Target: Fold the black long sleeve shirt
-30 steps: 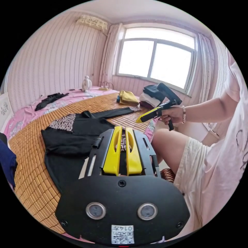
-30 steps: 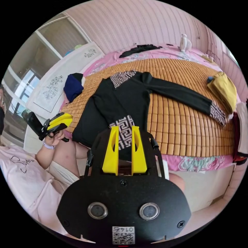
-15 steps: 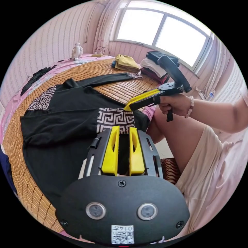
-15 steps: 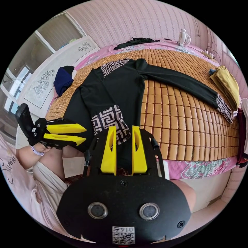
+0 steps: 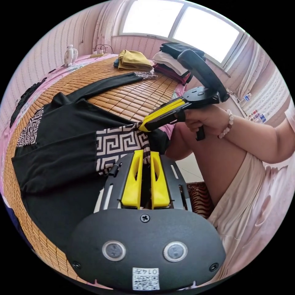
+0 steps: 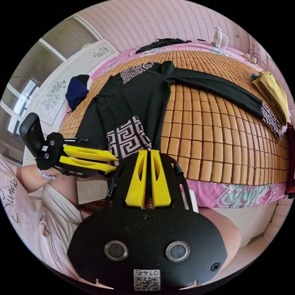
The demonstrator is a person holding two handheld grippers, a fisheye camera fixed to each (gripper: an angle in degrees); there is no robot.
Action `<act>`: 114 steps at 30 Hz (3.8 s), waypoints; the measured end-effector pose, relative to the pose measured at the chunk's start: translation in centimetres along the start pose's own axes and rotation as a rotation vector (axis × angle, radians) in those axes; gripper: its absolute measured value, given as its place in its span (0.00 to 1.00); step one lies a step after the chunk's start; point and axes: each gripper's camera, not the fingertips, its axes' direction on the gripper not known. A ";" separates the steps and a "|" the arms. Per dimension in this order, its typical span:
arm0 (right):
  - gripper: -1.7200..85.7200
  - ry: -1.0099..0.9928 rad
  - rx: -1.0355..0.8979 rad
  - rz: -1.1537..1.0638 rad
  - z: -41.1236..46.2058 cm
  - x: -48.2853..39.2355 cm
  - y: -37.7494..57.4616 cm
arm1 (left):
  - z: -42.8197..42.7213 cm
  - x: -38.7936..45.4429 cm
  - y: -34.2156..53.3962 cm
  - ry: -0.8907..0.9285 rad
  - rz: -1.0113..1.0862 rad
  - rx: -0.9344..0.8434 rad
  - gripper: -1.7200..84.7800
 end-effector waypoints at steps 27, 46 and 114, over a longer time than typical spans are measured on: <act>0.10 0.098 0.648 0.911 -12.3 31.8 4.1 | -2.6 -3.6 -11.7 -0.118 -0.085 0.069 0.09; 0.03 -0.082 0.723 0.947 -14.6 38.2 7.3 | 11.7 -3.1 -30.3 -0.269 0.161 -0.123 0.09; 0.06 -0.034 0.080 -0.041 11.7 1.8 -30.1 | -14.9 -54.6 35.8 -0.282 -0.870 0.268 0.12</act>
